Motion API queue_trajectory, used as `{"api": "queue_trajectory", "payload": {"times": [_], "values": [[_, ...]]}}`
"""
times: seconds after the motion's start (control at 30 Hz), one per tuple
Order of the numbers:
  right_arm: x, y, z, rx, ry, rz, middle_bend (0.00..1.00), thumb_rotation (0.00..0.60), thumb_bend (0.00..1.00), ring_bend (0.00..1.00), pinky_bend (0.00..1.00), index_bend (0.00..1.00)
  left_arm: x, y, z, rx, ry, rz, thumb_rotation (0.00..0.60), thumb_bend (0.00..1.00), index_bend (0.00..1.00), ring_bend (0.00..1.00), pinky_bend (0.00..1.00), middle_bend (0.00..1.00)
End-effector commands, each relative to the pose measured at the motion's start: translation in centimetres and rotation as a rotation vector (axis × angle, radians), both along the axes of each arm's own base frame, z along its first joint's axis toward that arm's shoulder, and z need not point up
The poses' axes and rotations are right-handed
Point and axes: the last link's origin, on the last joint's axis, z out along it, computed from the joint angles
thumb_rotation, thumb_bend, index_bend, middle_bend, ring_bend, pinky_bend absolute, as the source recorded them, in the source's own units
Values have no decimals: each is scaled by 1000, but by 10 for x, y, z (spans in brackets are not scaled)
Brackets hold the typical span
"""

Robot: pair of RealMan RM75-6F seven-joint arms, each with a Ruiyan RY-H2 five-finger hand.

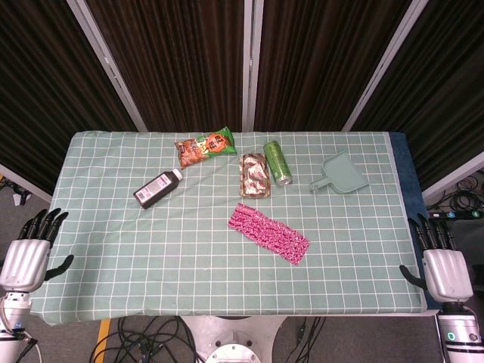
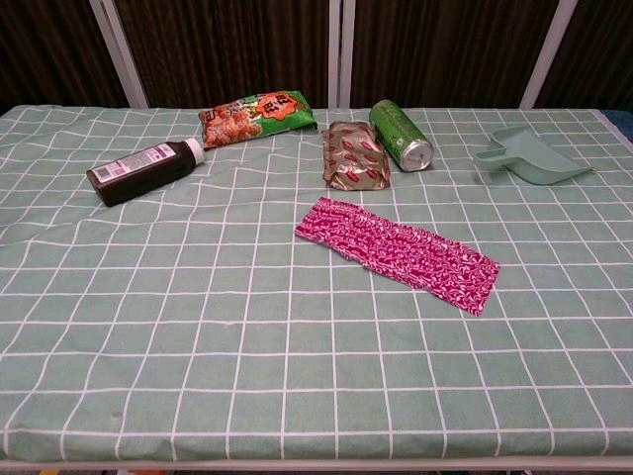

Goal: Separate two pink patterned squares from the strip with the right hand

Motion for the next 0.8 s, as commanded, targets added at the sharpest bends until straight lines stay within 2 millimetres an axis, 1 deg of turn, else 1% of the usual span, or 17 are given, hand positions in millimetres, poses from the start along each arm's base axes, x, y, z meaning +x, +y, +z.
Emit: {"api": "queue_trajectory", "payload": {"times": [0.03,0.33,0.37,0.4,0.43,0.5,0.57,0.6,0.63,0.67,0.7,0.73,0.77,0.8], "values": [[0,0,1,-3,-2,0,0,600,116,0,0,0,0,0,-1,-4,2,0,600,244,85,0,140,52],[2,-2,-1,7,6,6,0,600,117,0,0,0,1,0,2,0,12,-1,600,244,85,0,140,51],[3,-3,-2,9,3,7,0,600,123,0,0,0,0,0,3,1,10,2,600,244,85,0,140,51],[3,-2,-4,14,1,8,0,600,152,0,0,0,0,-1,3,0,6,5,600,244,85,0,140,51],[4,-2,-5,23,1,10,0,600,217,0,0,0,0,-2,2,-2,2,7,600,244,85,0,140,51],[6,-2,-6,40,8,26,0,600,400,0,0,0,-1,-2,2,-5,0,9,600,245,85,0,140,52],[8,-4,-5,35,13,46,0,600,749,0,0,0,-1,-3,0,-7,1,12,600,247,85,0,140,52],[9,-5,-5,30,14,51,0,600,870,0,0,0,-1,-3,0,-10,0,13,600,247,85,0,140,52],[9,-6,-5,25,14,56,0,600,963,0,1,0,-1,-3,-1,-12,-2,14,600,247,86,0,140,52],[11,-8,-5,19,15,69,0,600,991,2,18,0,-1,-3,-2,-17,0,14,600,247,86,0,140,52],[13,-9,-6,15,16,80,1,600,1000,70,126,0,-1,-3,-3,-19,4,13,600,248,86,0,140,52],[15,-11,-7,15,12,92,6,600,1000,158,235,0,-2,-3,-3,-20,6,13,600,247,85,0,140,52],[17,-13,-10,25,-6,108,24,600,1000,335,436,0,-2,-2,-3,-20,7,12,600,247,85,0,140,52],[18,-14,-12,37,-25,115,64,600,1000,522,619,0,-2,-2,-3,-20,5,13,600,247,85,0,140,52]]}}
